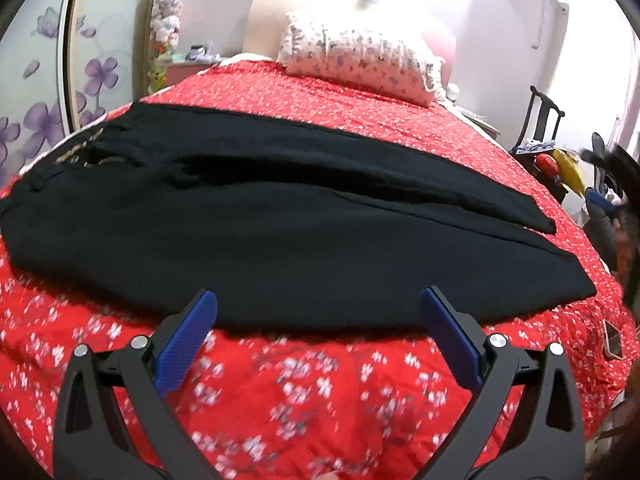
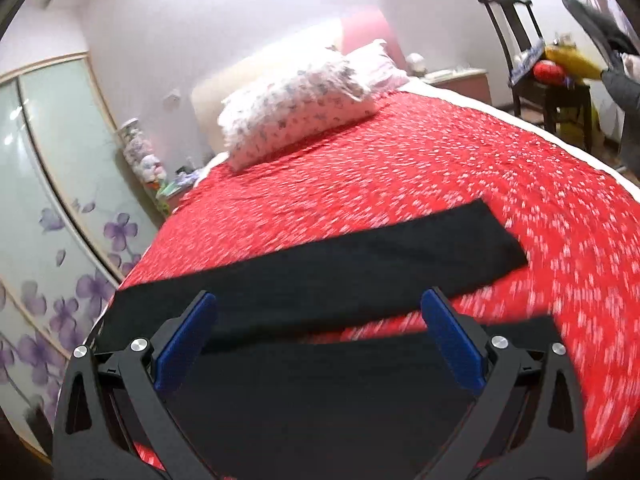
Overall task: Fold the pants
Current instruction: 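Move the right tool to the trouser leg hems and close on them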
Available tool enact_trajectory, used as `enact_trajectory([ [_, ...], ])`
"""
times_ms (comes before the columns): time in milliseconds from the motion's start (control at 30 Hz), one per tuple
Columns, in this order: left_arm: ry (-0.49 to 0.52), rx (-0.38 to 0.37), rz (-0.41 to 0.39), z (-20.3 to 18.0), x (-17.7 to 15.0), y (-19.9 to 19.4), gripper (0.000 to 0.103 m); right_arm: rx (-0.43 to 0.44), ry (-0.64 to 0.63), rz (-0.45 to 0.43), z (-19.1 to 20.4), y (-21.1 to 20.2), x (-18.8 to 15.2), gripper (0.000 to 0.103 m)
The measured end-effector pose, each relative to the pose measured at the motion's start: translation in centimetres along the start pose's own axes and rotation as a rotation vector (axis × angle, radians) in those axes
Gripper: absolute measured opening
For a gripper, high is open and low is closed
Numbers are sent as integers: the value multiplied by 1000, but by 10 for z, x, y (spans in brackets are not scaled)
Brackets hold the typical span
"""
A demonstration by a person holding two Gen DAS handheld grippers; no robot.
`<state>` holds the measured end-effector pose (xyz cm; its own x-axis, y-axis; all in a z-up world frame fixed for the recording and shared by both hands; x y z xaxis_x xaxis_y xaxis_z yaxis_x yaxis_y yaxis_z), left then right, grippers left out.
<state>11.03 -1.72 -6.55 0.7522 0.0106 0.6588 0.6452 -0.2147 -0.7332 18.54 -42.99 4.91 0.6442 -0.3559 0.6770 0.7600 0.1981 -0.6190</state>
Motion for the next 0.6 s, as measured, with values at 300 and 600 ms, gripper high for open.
enact_trajectory([
  [300,28,-36,105,-7,2,35,101,-207,198,113,-139,97,76,93],
  [600,47,-45,134,-11,-2,42,101,-316,282,138,-210,155,91,72],
])
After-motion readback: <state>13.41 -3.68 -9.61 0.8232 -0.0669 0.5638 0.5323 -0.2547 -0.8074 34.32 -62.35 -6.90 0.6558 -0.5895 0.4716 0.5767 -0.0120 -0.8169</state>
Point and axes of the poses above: each gripper's, at about its wrist camera, not at the fingertips, and y roughly the way its jaws point, z to its left, x to its top, the point moved 9 cm from there along y, roughly the way its jaws point, and after that the axes turned 9 degrees about z, right-handed, at the moved point
